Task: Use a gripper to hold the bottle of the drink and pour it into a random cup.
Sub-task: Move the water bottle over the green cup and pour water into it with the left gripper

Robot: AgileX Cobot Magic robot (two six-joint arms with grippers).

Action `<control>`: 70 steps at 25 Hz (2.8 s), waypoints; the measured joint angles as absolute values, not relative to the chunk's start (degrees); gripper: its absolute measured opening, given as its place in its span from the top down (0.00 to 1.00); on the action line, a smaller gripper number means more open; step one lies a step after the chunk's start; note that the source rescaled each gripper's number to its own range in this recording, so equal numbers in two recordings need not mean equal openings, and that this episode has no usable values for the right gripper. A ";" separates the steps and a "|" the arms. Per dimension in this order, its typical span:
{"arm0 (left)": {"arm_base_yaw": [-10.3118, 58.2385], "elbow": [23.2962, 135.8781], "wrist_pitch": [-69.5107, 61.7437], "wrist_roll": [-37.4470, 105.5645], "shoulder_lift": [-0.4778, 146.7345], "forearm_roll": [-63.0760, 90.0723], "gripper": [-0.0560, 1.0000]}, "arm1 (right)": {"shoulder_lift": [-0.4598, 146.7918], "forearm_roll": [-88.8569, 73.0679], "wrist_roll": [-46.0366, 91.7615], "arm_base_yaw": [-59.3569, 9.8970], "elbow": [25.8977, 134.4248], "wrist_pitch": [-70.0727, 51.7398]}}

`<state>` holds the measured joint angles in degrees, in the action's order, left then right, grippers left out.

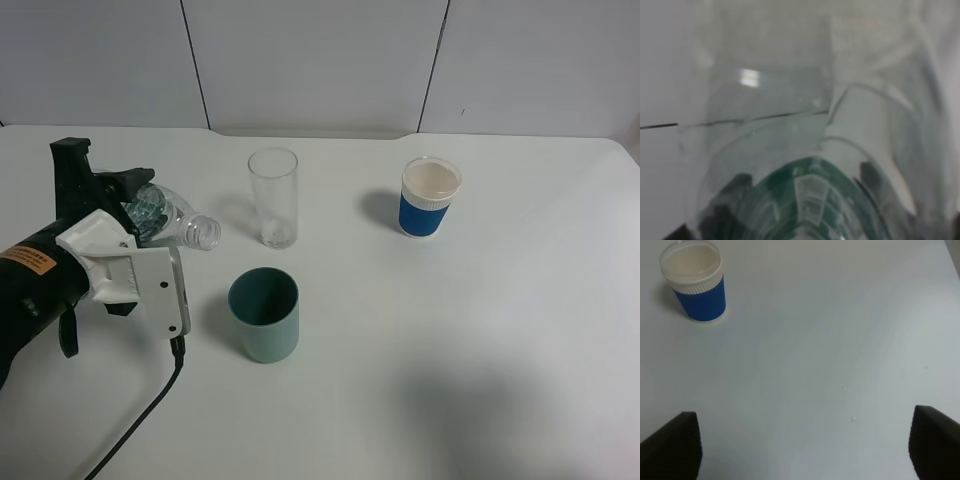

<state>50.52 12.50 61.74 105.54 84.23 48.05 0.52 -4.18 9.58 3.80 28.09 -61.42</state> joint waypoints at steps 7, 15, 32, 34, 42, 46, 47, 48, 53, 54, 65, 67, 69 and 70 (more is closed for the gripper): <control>50.74 12.50 61.70 105.87 84.23 48.16 0.93 | 0.52 -4.18 9.58 3.80 28.09 -61.42; 50.81 13.82 59.87 106.00 84.57 48.97 0.93 | 0.52 -4.18 9.58 3.80 28.09 -61.42; 52.20 13.88 60.78 106.04 90.20 46.90 0.93 | 0.52 -4.18 9.58 3.80 28.09 -61.42; 53.56 13.88 61.10 106.04 90.20 47.24 0.93 | 0.52 -4.18 9.58 3.80 28.09 -61.42; 54.24 15.56 61.18 106.16 90.72 52.08 0.93 | 0.52 -4.18 9.58 3.80 28.09 -61.42; 54.24 16.54 61.18 106.27 90.72 53.55 0.93 | 0.52 -4.18 9.58 3.80 28.09 -61.42; 54.24 16.54 61.18 106.27 90.72 53.71 0.93 | 0.52 -4.18 9.58 3.80 28.09 -61.42; 54.24 16.54 61.18 106.29 90.72 53.71 0.93 | 0.52 -4.18 9.58 3.80 28.09 -61.42; 54.35 16.54 61.18 106.46 90.72 53.71 0.93 | 0.52 -4.18 9.58 3.80 28.09 -61.42; 54.72 16.54 61.18 106.51 90.72 53.71 0.93 | 0.52 -4.18 9.58 3.80 28.09 -61.42; 56.73 16.99 61.18 106.67 93.47 55.62 0.93 | 0.52 -4.18 9.58 3.80 28.09 -61.42; 56.73 17.15 61.24 106.67 94.44 55.62 0.93 | 0.52 -4.18 9.58 3.80 28.09 -61.42; 56.73 17.15 61.24 106.67 94.98 55.62 0.93 | 0.52 -4.18 9.58 3.80 28.09 -61.42; 56.73 17.15 61.24 106.67 95.03 55.62 0.93 | 0.52 -4.18 9.58 3.80 28.09 -61.42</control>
<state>56.73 17.15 61.24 106.67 95.03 55.62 0.52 -4.18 9.58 3.80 28.09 -61.42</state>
